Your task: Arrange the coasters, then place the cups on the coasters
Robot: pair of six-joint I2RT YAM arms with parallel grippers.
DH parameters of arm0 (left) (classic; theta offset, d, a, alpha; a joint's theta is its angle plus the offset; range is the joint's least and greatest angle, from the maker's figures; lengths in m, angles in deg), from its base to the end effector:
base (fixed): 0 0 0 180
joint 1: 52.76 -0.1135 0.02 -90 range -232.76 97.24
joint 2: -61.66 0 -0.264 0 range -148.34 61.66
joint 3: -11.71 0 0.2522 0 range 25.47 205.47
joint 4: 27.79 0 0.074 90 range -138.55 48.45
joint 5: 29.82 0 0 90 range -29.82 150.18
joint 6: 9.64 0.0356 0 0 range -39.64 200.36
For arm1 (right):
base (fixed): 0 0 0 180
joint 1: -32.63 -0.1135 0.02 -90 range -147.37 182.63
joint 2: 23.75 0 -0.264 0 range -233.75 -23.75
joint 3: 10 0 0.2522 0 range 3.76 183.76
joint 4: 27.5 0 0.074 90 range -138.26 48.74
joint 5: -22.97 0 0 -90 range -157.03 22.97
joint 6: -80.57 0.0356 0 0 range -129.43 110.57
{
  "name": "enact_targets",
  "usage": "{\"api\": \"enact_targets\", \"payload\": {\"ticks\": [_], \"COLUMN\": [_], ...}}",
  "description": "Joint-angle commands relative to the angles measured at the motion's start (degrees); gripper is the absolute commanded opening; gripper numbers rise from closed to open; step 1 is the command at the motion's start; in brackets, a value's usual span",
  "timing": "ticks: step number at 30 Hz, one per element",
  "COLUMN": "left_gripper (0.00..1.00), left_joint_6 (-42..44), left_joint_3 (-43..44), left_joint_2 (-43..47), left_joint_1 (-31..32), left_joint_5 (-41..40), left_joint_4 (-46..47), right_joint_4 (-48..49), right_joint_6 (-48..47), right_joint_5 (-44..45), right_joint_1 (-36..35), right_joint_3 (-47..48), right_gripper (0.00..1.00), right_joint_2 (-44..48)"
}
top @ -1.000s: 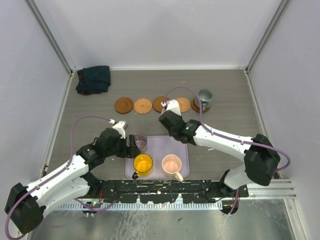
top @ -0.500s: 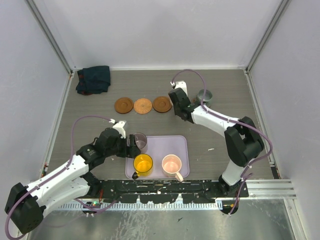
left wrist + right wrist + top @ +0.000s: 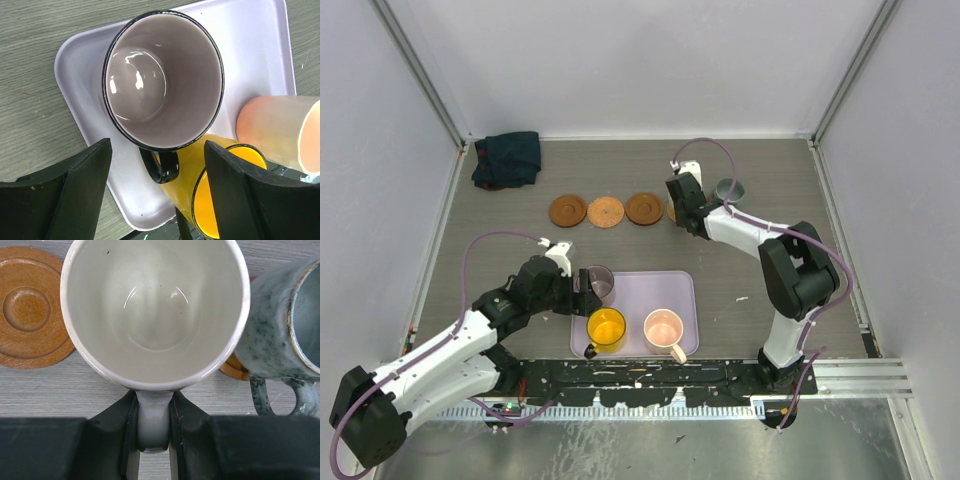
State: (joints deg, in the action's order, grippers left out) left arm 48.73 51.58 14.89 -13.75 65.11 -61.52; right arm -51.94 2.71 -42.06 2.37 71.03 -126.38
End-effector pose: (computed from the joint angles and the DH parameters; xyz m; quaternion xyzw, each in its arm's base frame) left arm 0.1322 -0.1110 0.2043 0.0763 0.9047 -0.2731 0.3179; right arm 0.3410 0.1815 0.2018 -0.0627 0.9068 -0.0548 0.4132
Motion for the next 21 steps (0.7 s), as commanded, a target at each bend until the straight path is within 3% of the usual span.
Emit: {"api": "enact_targets", "payload": {"ticks": [1, 21], "left_gripper": [0.76, 0.76], "left_joint_6": [0.82, 0.51], "left_joint_3": [-0.10, -0.62], "left_joint_2": [0.10, -0.30], "left_joint_1": [0.20, 0.24], "left_joint_5": [-0.10, -0.01], "left_joint_4": [2.50, 2.90], "right_joint_4": [8.59, 10.07], "right_joint_6": [-0.33, 0.52], "right_joint_5": [0.28, -0.32], "right_joint_1": [0.44, 1.70], "right_joint_3": [2.73, 1.51], "right_gripper": [0.01, 0.01], "right_joint_2": [0.53, -2.10]}}
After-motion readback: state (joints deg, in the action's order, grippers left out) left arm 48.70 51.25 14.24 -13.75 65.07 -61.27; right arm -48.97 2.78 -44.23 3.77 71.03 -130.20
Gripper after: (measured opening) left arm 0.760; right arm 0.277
